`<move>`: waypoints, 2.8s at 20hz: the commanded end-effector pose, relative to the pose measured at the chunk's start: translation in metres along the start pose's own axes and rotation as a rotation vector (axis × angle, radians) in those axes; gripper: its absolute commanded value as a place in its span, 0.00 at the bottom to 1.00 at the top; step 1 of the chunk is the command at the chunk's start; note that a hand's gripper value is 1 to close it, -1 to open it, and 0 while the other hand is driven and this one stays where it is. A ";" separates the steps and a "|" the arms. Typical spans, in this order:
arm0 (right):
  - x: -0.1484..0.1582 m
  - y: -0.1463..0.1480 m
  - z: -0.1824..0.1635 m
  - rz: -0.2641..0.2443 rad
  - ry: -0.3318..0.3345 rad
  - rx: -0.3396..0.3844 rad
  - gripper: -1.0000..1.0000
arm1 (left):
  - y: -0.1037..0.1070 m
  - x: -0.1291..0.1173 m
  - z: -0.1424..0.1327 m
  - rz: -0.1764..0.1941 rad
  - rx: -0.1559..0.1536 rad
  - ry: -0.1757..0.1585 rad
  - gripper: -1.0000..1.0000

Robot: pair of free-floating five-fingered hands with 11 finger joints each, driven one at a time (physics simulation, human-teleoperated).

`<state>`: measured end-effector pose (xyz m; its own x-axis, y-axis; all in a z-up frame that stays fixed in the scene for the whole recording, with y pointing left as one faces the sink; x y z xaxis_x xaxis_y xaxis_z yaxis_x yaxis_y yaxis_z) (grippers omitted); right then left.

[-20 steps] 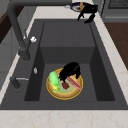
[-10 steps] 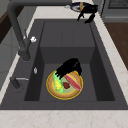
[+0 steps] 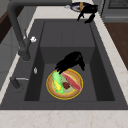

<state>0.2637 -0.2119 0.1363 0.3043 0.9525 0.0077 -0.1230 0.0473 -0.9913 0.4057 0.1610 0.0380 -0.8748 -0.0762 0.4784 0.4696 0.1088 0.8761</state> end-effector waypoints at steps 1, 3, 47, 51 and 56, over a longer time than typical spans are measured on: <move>0.000 0.000 0.000 0.000 0.000 0.000 0.50 | 0.014 0.019 0.016 0.011 -0.003 0.002 0.00; 0.000 0.000 0.000 0.000 0.000 0.000 0.50 | 0.021 0.032 0.024 0.022 -0.002 0.002 0.00; 0.000 0.000 0.000 0.000 0.000 0.000 0.50 | 0.071 0.163 0.096 -0.018 -0.009 -0.051 0.00; 0.000 0.000 0.000 0.000 0.000 0.000 0.50 | 0.090 0.177 0.115 -0.013 -0.002 -0.064 0.00; 0.000 0.000 0.000 0.000 0.000 0.000 0.50 | 0.111 0.189 0.141 0.012 0.010 -0.066 0.00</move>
<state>0.2637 -0.2119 0.1363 0.3043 0.9525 0.0077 -0.1230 0.0473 -0.9913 0.2788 0.2826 0.2047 -0.8772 -0.0464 0.4779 0.4703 0.1172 0.8747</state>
